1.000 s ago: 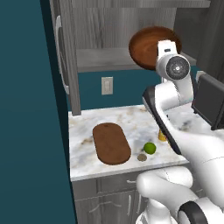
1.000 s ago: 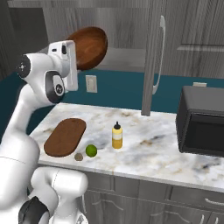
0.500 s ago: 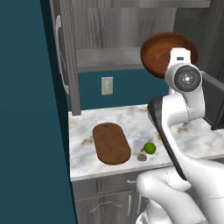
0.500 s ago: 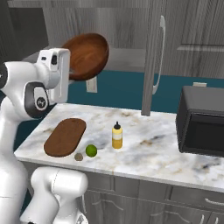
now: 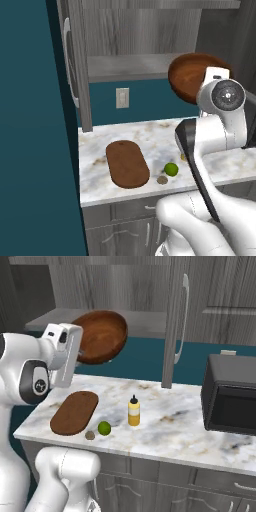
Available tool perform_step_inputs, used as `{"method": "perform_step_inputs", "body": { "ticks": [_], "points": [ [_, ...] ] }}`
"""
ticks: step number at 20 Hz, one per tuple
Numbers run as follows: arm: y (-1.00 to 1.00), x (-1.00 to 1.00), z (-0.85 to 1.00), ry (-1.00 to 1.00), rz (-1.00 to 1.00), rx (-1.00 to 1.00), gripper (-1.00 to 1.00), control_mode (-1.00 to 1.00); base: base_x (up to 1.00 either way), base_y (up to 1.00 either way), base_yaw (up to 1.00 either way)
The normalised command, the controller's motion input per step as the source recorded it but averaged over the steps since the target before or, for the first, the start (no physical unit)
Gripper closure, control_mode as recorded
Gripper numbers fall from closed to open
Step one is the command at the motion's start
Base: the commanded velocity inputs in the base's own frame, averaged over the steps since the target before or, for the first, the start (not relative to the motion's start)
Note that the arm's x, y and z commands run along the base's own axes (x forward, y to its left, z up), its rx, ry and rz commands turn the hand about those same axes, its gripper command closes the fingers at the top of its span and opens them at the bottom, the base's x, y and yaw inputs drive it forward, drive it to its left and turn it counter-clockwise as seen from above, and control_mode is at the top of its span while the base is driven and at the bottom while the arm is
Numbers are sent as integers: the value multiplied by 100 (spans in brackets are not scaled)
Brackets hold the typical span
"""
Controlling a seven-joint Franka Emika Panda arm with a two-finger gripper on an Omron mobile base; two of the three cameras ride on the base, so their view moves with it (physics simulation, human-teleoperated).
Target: Open the cabinet. Place the bowl and condiment on the counter. Then place the lime and garlic on the cutting board.
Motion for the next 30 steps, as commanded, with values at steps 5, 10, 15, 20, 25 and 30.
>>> {"method": "perform_step_inputs", "body": {
  "ticks": [5, 10, 15, 20, 25, 30],
  "points": [
    [-25, -43, -19, -1, -10, 9, 100, -100, 0, 0, 0],
    [-26, -36, -29, -3, -12, 0, 100, -100, 0, 0, 0],
    [-12, -15, -36, 1, -9, 0, 100, -100, 0, 0, 0],
    [-9, -9, -37, 5, -7, 1, 100, -100, 0, 0, 0],
    [-13, -6, -35, 5, -7, 2, 100, -100, 0, 0, 0],
    [-25, -4, -31, 1, -9, 2, 100, -100, 0, 0, 0]
  ]
}}
